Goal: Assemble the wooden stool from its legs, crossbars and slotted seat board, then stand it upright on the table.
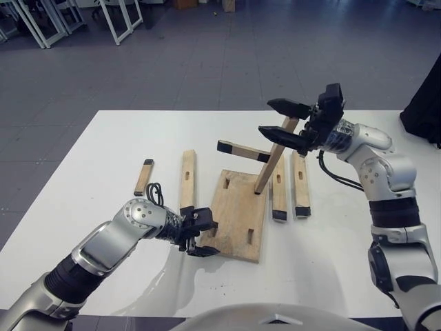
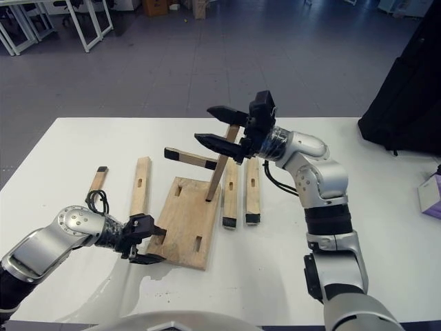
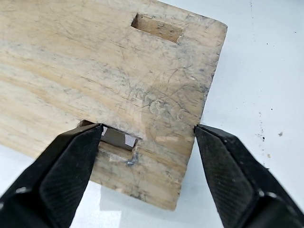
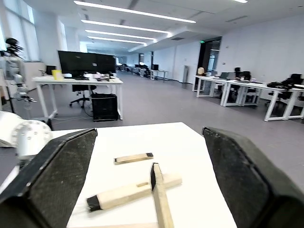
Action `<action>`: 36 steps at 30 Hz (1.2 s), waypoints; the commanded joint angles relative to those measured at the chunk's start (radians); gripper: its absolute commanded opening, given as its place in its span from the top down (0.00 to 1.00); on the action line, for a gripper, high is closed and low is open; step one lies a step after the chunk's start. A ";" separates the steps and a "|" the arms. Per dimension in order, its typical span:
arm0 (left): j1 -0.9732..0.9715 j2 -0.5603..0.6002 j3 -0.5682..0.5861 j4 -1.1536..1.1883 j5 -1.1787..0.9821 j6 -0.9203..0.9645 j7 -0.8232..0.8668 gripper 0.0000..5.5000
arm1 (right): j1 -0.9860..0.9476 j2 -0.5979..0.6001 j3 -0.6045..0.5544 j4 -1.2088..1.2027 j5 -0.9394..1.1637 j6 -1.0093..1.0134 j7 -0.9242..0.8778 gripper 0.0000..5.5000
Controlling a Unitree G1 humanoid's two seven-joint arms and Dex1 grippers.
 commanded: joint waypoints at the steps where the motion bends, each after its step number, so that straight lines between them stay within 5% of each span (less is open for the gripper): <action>1: 0.048 -0.003 -0.068 0.035 0.045 0.034 0.017 0.35 | 0.093 0.018 0.061 0.064 -0.027 0.129 -0.047 0.26; 7: 0.055 -0.012 -0.072 0.025 0.043 0.044 0.029 0.35 | 0.113 0.019 0.076 0.009 -0.015 0.133 -0.104 0.26; 15: 0.062 -0.017 -0.077 0.034 0.046 0.036 0.031 0.35 | -0.067 0.003 -0.157 -0.110 0.135 0.104 -0.216 0.26; 19: 0.064 -0.021 -0.078 0.038 0.049 0.033 0.033 0.35 | -0.101 -0.020 -0.184 -0.094 0.116 0.092 -0.210 0.26; 28: 0.087 -0.013 -0.078 0.041 0.051 0.025 0.041 0.35 | 0.261 -0.078 0.120 -0.243 -0.065 0.064 -0.104 0.26; 36: 0.089 -0.011 -0.083 0.039 0.054 0.022 0.043 0.35 | 0.238 -0.078 0.118 -0.186 -0.100 0.046 -0.149 0.26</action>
